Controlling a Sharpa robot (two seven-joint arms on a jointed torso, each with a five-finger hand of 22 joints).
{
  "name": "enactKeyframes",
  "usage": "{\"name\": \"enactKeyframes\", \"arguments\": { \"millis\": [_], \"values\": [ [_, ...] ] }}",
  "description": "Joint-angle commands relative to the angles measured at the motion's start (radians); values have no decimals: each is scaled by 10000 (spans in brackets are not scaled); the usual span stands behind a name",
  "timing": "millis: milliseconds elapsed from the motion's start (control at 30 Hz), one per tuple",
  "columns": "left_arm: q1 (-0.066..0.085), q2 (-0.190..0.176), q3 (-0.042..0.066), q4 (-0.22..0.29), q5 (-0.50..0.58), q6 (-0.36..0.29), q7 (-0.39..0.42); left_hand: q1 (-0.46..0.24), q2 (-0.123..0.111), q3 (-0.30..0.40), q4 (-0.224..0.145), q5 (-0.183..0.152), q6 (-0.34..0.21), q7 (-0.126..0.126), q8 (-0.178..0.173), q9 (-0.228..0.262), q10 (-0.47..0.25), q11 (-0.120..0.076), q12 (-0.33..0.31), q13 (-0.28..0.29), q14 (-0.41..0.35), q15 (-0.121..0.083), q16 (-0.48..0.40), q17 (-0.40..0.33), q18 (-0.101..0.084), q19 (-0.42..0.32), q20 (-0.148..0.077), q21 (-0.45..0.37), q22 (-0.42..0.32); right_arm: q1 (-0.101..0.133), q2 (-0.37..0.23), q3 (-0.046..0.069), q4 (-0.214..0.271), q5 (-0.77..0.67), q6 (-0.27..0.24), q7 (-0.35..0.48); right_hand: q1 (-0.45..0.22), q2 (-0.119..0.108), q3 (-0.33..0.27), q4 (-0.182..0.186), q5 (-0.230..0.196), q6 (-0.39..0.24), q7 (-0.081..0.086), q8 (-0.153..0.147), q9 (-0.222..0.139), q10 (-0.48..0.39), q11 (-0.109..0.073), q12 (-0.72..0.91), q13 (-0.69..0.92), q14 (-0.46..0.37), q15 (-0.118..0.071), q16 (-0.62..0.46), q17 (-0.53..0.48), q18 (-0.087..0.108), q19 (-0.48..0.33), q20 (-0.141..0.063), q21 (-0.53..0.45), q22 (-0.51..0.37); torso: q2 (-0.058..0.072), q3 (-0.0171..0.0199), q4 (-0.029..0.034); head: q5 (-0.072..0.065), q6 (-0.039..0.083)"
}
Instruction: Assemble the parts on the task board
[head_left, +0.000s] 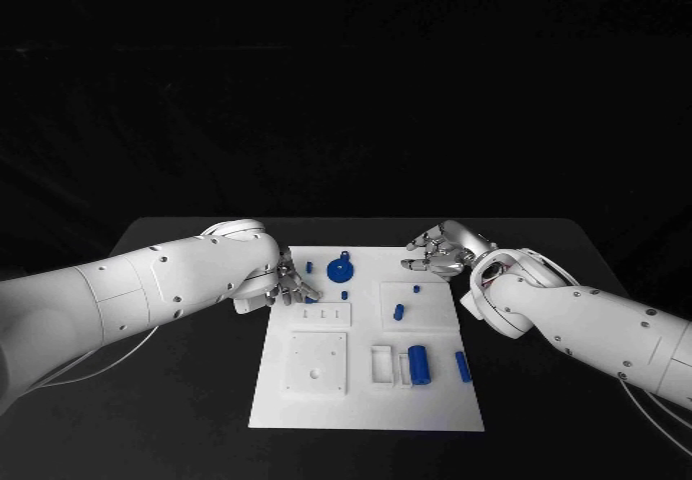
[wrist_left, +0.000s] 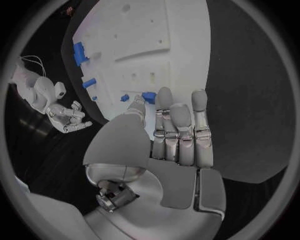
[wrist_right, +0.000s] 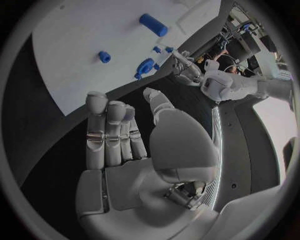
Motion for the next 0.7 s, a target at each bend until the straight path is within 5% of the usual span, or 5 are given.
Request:
{"name": "enactKeyframes", "arguments": {
  "millis": [33, 267, 700],
  "values": [
    [-16, 69, 5, -44, -145, 187, 6, -92, 91, -7, 61, -19, -75, 24, 95, 16, 439, -49, 25, 10, 2, -94, 20, 9, -74, -14, -31, 61, 200, -6, 3, 5, 20, -24, 52, 44, -70, -10, 63, -9, 47, -18, 29, -36, -10, -3, 12, -32, -9, 48, -29, -55, -12, 141, 422, 4, 22, 541, 9, 1, -5, -6, -3],
    [-41, 197, 6, -187, -142, 190, 5, -319, 119, 60, 225, -20, -140, 33, 198, 10, 438, -46, 36, 15, 1, -92, 38, -2, -74, -34, -31, 118, 197, -6, 9, 5, 21, -24, 61, 42, -70, -10, 63, -9, 47, -18, 29, -36, -10, -3, 12, -32, -9, 48, -29, -55, -12, 141, 422, 4, 22, 541, 0, 5, 2, -23, -20],
    [-67, 278, 7, -379, -55, 520, -118, -229, 1039, -340, -93, 5, -220, 34, 227, -52, 434, -42, -3, 22, -37, -83, 55, -25, -74, -82, -20, 144, 191, -6, 5, 5, 17, -24, 81, 40, -70, -10, 63, -9, 47, -18, 29, -36, -10, -3, 12, -32, -9, 48, -29, -55, -12, 141, 422, 4, 22, 541, 0, 4, 7, -34, -27]
  ]
}}
